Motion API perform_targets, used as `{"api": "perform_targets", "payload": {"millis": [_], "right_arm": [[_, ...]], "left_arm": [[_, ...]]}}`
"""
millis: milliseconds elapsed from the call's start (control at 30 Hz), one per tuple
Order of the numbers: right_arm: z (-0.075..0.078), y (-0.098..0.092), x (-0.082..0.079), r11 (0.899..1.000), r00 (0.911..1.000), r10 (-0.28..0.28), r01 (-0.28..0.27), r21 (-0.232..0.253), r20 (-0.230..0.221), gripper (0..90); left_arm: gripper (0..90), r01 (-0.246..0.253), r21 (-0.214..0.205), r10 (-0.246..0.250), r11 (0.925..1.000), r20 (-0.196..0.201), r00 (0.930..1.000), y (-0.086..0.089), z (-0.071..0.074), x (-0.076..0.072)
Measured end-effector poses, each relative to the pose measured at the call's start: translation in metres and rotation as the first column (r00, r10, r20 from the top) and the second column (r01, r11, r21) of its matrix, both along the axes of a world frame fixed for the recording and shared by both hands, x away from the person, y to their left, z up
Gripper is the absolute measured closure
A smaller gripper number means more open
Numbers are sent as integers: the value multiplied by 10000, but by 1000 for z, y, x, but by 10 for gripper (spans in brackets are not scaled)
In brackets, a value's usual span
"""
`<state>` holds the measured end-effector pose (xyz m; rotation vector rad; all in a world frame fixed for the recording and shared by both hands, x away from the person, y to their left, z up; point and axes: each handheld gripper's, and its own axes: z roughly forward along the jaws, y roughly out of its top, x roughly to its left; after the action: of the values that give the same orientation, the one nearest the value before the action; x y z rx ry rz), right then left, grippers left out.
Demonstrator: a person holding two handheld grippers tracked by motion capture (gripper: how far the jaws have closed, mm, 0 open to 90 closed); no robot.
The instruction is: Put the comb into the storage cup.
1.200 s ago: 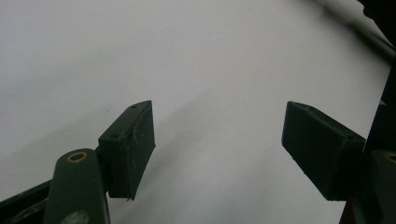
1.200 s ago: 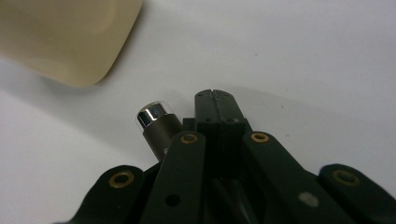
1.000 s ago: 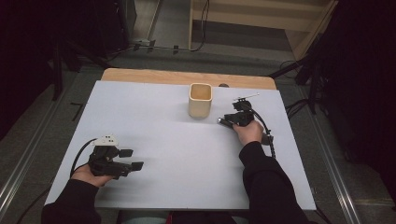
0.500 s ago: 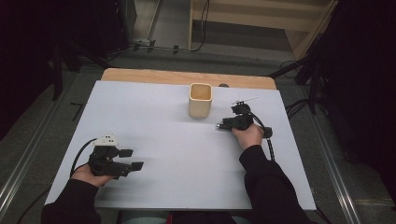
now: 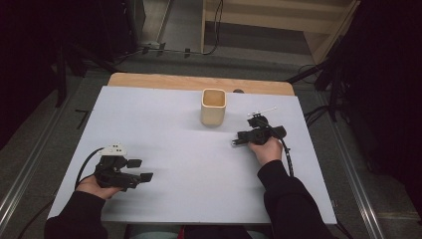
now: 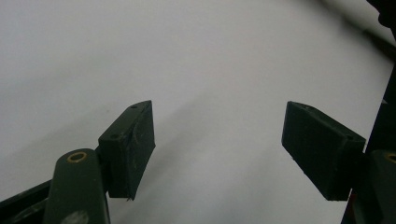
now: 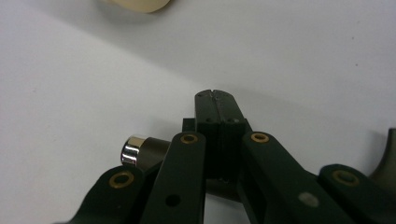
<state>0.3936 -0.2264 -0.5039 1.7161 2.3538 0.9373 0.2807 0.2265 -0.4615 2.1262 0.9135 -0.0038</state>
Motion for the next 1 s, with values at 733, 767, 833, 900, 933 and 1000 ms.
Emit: {"api": "perform_targets", "payload": {"millis": [733, 767, 833, 900, 933, 1000], "right_arm": [[1, -8, -26, 9991, 9989, 423, -425, -93, -222, 876], [1, -10, -27, 9990, 9988, 437, -439, -93, -240, 876], [1, -13, -30, 9990, 9987, 441, -442, -52, -259, 876], [1, -15, -32, 9991, 9988, 415, -416, -39, -272, 877], [1, -16, -33, 9990, 9987, 433, -434, -45, -276, 877], [1, -18, -34, 9991, 9987, 414, -416, -53, -288, 877]], "left_arm": [[264, -5, -56, 5, 10000, 15, 10000, 0, 0, 0], [264, -3, -49, 3, 10000, 23, 10000, 1, 0, 0], [265, 1, -43, -1, 10000, 9, 10000, 0, 0, 0], [265, 14, -32, -14, 10000, 11, 10000, 0, 0, 0], [265, 17, -32, -17, 10000, 13, 10000, 0, 0, 0], [264, 21, -32, -21, 10000, 15, 10000, 0, 0, 0]]}}
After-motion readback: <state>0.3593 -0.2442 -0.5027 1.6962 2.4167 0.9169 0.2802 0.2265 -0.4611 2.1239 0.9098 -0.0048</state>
